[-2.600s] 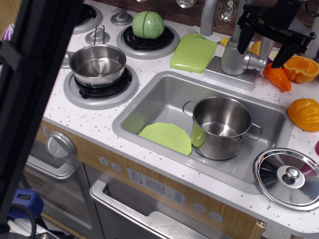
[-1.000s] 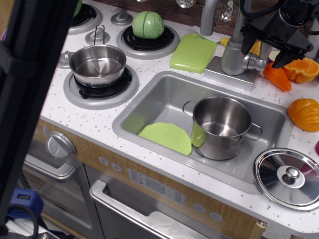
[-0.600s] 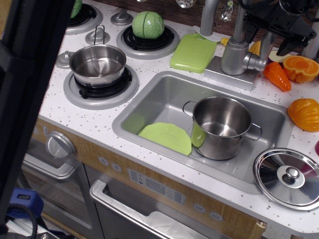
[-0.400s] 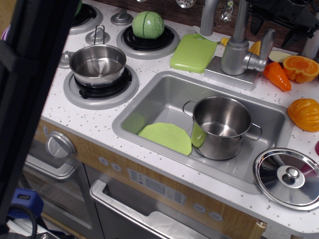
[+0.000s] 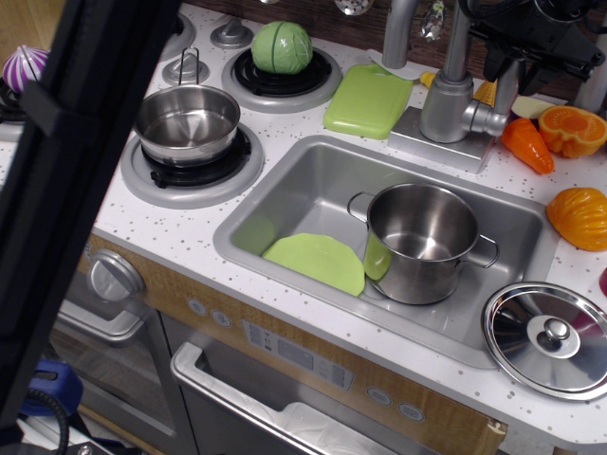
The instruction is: Turn lever vertical to front
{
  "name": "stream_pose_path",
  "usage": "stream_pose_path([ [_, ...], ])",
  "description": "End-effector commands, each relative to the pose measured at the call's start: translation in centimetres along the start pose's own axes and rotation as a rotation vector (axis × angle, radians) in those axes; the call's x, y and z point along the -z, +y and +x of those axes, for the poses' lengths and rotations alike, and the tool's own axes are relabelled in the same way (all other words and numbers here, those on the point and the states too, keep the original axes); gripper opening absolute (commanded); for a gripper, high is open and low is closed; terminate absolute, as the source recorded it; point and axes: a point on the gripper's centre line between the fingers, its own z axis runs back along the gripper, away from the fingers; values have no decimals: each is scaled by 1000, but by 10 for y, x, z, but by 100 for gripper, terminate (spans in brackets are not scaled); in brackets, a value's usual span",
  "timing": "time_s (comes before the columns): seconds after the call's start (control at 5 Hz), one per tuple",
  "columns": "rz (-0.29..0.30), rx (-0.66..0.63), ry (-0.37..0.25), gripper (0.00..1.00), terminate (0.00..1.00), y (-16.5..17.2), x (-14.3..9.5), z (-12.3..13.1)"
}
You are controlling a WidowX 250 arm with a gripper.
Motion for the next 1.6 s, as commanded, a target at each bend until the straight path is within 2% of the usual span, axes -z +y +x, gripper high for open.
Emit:
stream_pose_path([
  [0.0, 2, -59, -21, 0, 0, -5, -38, 5],
  [0.2, 18, -80, 39, 0, 0, -8, -50, -4],
  [0.4, 12, -80, 98, 0, 0, -7, -51, -7],
  [0.6, -33, -100, 193, 0, 0, -5, -43, -14],
  [0.8, -26, -89, 266, 0, 0, -7, -45, -18],
  [1.4, -71, -89, 325, 0, 0, -15, -31, -38],
])
